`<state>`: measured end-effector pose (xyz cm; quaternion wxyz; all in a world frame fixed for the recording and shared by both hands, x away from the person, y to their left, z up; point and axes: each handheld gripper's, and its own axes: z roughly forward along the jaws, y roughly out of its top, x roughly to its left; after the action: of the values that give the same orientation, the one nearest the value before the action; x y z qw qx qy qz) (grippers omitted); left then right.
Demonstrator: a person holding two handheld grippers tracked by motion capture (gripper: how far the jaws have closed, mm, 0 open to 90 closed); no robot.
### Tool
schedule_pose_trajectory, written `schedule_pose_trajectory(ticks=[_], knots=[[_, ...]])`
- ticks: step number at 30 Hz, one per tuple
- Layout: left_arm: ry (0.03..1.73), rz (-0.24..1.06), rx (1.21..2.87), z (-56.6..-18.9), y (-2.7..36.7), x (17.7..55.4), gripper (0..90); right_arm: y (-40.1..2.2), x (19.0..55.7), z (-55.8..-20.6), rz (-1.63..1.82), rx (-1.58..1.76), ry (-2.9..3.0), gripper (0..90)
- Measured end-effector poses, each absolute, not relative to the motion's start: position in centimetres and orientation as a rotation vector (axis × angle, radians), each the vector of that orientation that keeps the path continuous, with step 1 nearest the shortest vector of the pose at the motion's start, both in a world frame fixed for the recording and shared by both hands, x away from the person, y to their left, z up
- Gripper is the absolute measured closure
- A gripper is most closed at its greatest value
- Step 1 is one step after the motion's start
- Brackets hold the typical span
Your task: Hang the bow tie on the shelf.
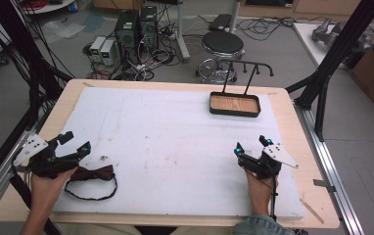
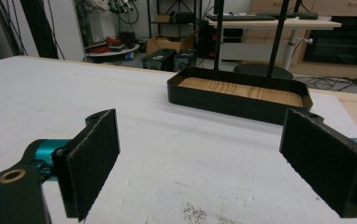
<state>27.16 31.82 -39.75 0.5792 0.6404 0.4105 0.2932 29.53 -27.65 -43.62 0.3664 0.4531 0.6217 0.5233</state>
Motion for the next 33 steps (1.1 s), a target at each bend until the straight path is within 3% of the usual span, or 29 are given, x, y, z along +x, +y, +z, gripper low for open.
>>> schedule_pose_trajectory(ticks=[33], knots=[[0.916,0.678,1.560,-39.88,32.61,26.99,23.6,-27.67,29.67,-43.68,1.349,1.161,1.602,11.3]])
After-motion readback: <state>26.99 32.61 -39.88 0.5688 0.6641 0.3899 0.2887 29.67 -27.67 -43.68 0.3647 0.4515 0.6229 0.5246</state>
